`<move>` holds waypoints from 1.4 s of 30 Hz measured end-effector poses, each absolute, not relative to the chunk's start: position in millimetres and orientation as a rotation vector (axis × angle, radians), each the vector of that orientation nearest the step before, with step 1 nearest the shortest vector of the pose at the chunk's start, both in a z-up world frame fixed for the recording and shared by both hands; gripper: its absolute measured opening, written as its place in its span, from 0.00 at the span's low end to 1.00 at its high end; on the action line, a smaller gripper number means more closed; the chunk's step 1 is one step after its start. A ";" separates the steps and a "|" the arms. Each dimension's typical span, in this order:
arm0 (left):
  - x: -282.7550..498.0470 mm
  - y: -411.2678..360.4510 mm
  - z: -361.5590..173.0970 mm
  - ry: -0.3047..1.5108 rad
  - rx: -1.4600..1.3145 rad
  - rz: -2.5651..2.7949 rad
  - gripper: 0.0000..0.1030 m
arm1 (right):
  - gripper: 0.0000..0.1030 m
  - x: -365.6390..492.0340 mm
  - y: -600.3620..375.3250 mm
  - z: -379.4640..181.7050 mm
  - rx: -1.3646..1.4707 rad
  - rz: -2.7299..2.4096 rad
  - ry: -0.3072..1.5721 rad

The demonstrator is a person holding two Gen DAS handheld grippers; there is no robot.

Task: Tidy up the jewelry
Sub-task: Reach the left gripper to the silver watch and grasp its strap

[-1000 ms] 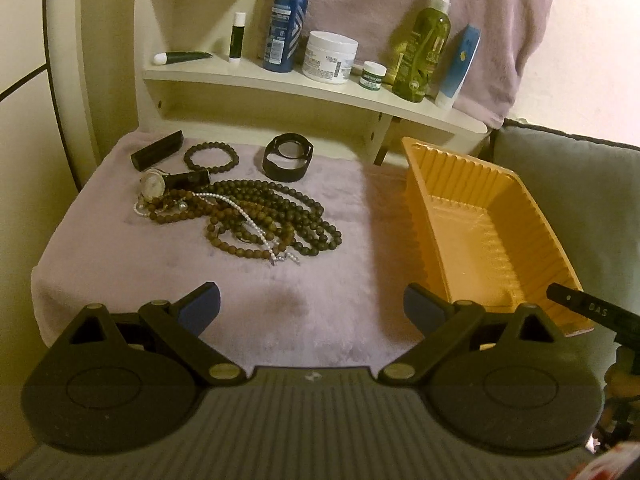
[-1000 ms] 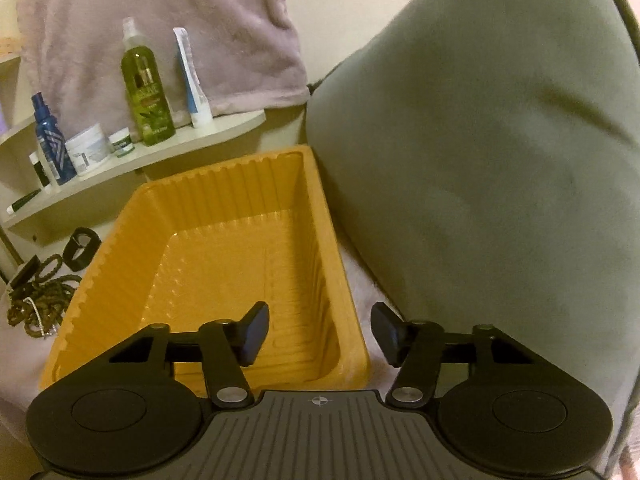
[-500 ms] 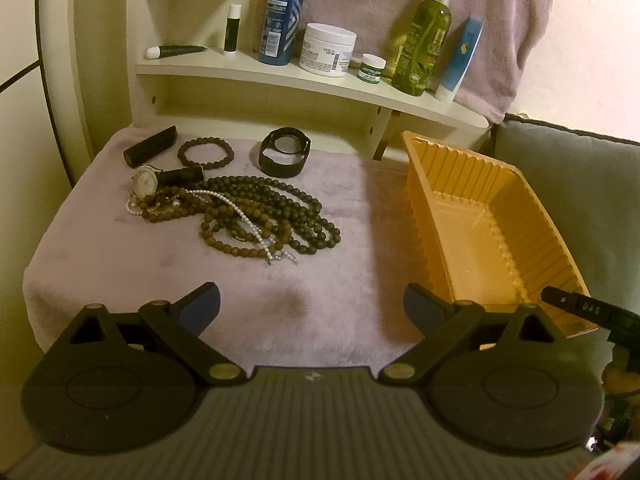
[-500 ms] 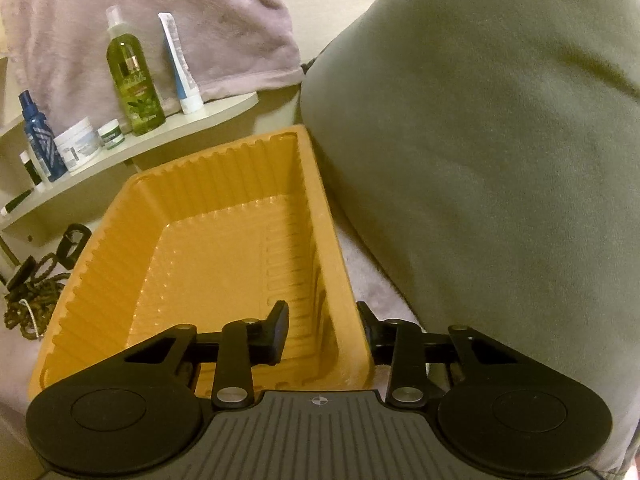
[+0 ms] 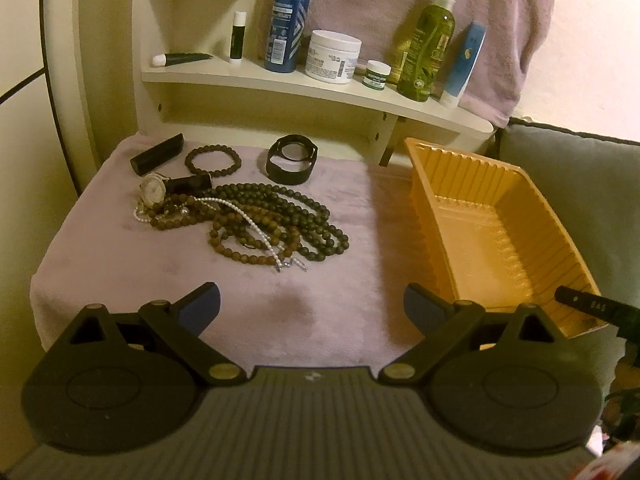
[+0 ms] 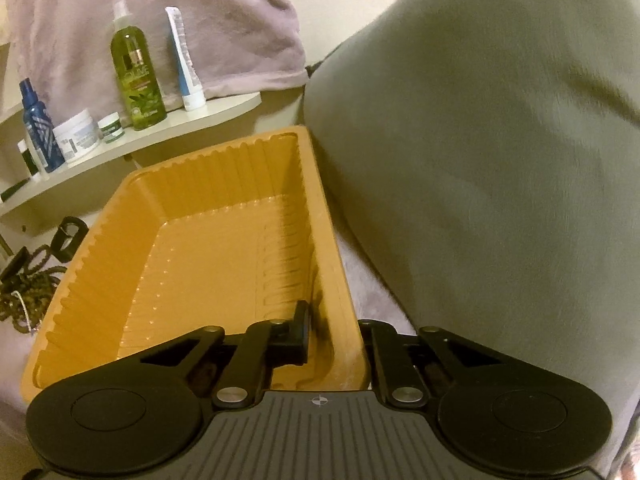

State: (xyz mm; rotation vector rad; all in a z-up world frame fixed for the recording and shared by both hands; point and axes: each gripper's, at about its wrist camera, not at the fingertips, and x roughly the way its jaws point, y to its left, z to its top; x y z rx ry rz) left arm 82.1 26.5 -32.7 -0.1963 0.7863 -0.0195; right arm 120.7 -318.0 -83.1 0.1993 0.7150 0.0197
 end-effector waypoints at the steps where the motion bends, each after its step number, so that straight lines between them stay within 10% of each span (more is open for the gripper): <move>1: 82.4 27.7 -32.9 0.784 -0.193 -0.019 0.94 | 0.11 120.5 -316.6 -81.2 0.190 0.019 0.711; 15: 103.2 59.3 -52.1 0.730 -0.048 0.055 0.88 | 0.05 109.8 -283.4 -48.0 0.027 -0.003 0.626; 29: 145.9 96.7 -59.9 0.691 0.076 0.075 0.50 | 0.05 110.1 -268.3 -37.6 -0.043 -0.017 0.617; 42: 189.7 111.4 -77.5 0.724 0.382 -0.043 0.46 | 0.05 113.9 -265.0 -39.8 -0.054 -0.033 0.639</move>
